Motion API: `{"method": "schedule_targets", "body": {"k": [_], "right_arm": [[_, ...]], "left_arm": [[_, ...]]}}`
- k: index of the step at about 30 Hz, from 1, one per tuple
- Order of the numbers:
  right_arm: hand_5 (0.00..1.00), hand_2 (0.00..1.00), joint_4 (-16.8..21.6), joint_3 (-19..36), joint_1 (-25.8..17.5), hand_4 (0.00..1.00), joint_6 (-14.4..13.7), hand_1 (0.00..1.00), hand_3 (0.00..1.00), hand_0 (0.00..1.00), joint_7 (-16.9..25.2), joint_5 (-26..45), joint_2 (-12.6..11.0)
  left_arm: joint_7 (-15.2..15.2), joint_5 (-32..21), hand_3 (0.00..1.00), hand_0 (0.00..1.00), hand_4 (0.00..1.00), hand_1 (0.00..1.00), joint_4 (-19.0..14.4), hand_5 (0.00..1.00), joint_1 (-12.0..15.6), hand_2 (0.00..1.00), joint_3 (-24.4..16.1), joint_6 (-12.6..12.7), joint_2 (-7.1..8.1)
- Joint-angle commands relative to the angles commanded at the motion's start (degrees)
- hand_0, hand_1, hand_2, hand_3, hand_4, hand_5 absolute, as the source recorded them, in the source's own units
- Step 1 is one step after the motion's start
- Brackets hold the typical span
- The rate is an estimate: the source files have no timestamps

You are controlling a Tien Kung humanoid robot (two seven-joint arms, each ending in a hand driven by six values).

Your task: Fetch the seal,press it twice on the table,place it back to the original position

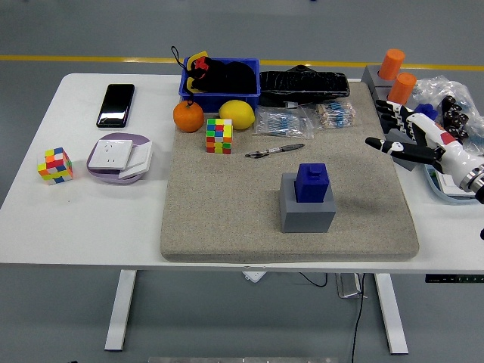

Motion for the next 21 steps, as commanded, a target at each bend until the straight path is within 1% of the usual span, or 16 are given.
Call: {"method": "schedule_targets", "body": {"k": [1,6,7,8,13,14,17,21], "right_arm": [[0.538,0.831,0.1,1.2,-0.8,0.998,0.2,0.859,0.811,0.925,-0.3,-0.3,-0.3],[0.538,0.831,0.0,5.9,-3.6,0.998,0.5,0.859,0.811,0.925,-0.8,-1.3,-1.4],[0.501,0.8,0.0,6.7,-4.1,0.998,0.7,0.821,0.769,0.903,-1.1,-1.8,-1.5],[0.501,0.8,-0.1,7.4,-4.5,0.998,0.9,0.821,0.769,0.903,-1.3,-2.3,-1.7],[0.501,0.8,-0.4,11.6,-7.2,0.998,3.4,0.821,0.769,0.903,-3.7,-5.4,-2.8],[0.482,0.794,-0.5,12.3,-7.7,0.998,3.7,0.816,0.749,0.893,-4.1,-5.9,-2.9],[0.482,0.794,-0.7,14.6,-9.2,0.998,4.2,0.816,0.749,0.893,-4.7,-7.0,-3.0],[0.476,0.794,-1.3,18.0,-10.9,0.998,4.8,0.815,0.748,0.892,-5.4,-8.5,-2.5]], "left_arm": [[0.0,0.0,0.775,0.793,0.799,0.747,0.0,0.473,0.0,0.737,0.0,0.0,0.04],[0.1,0.1,0.775,0.793,0.799,0.747,0.1,0.473,-0.2,0.737,-0.2,0.2,0.2],[0.1,0.1,0.775,0.793,0.799,0.747,0.1,0.474,-0.3,0.737,-0.3,0.1,0.21],[0.1,0.1,0.775,0.793,0.799,0.747,0.1,0.474,-0.3,0.737,-0.3,0.1,0.22],[0.1,0.4,0.775,0.793,0.799,0.747,0.1,0.474,-0.2,0.737,-0.4,0.2,0.29],[0.1,0.4,0.775,0.794,0.798,0.747,0.1,0.475,-0.2,0.738,-0.3,0.2,0.33],[0.0,0.6,0.775,0.794,0.798,0.747,0.1,0.475,-0.3,0.738,-0.4,0.2,0.45],[0.1,0.6,0.775,0.793,0.798,0.747,0.1,0.475,-0.3,0.736,-0.2,0.2,0.59]]}}
